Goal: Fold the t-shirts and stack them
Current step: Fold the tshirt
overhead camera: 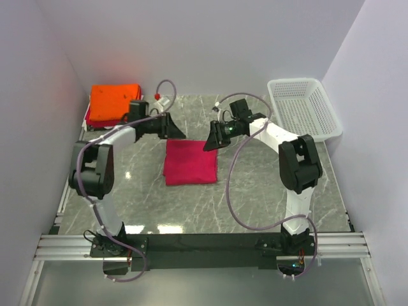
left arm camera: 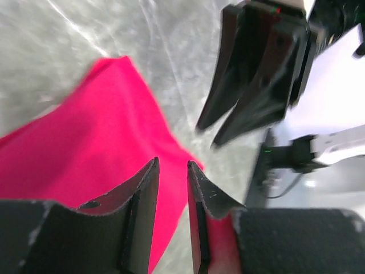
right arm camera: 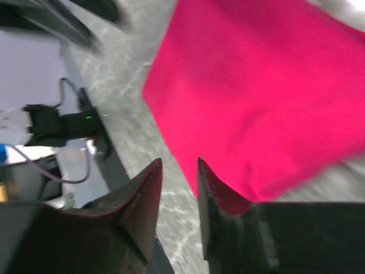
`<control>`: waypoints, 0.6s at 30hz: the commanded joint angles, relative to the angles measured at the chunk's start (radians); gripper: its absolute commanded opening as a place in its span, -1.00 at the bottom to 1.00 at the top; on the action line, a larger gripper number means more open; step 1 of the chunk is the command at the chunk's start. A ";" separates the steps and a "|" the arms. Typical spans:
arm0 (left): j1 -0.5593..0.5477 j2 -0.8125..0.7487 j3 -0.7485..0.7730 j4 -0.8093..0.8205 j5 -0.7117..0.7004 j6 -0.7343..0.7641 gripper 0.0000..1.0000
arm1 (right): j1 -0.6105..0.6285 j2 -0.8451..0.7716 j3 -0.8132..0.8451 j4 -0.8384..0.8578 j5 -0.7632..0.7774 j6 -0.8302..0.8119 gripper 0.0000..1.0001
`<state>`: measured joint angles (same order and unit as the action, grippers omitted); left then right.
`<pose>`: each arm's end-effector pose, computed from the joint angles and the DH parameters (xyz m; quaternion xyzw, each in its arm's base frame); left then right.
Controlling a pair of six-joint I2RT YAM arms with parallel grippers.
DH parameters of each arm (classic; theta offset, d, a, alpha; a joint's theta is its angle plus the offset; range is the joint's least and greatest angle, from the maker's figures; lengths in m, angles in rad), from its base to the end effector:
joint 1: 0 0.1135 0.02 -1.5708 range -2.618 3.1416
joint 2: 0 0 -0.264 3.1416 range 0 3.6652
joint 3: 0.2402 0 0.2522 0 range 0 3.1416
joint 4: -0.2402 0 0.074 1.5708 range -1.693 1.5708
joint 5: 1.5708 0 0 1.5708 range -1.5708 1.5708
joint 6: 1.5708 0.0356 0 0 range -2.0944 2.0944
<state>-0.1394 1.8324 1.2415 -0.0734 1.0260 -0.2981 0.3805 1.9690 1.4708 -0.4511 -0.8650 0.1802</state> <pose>0.3898 -0.0854 0.2249 0.1522 0.7979 -0.5135 0.2767 0.3825 0.1822 0.2136 -0.2139 0.8473 0.4603 0.1564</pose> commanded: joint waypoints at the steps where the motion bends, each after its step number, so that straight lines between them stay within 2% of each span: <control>1: -0.035 0.100 -0.027 0.289 0.029 -0.320 -0.36 | 0.018 0.078 -0.001 0.129 -0.118 0.104 -0.27; 4: -0.046 0.197 0.015 0.334 0.009 -0.397 -0.37 | 0.003 0.172 0.081 0.159 -0.083 0.133 -0.30; 7: -0.054 0.318 0.104 0.261 -0.058 -0.391 -0.43 | -0.008 0.301 0.202 0.144 -0.027 0.156 -0.34; 8: -0.051 0.353 0.146 0.227 -0.064 -0.397 -0.48 | -0.014 0.336 0.280 0.106 -0.010 0.157 -0.35; 12: -0.034 0.497 0.232 0.178 -0.084 -0.378 -0.53 | -0.052 0.464 0.419 0.063 0.061 0.159 -0.37; 15: -0.011 0.527 0.326 0.135 -0.084 -0.331 -0.55 | -0.080 0.472 0.477 0.031 0.096 0.122 -0.39; 18: 0.009 0.484 0.352 0.124 -0.058 -0.277 -0.53 | -0.088 0.409 0.465 0.009 0.070 0.085 -0.40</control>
<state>-0.1593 2.3459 1.5417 0.0689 0.9901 -0.6491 0.3161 2.4393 1.9106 -0.4053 -0.8444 0.3202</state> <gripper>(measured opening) 0.230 0.302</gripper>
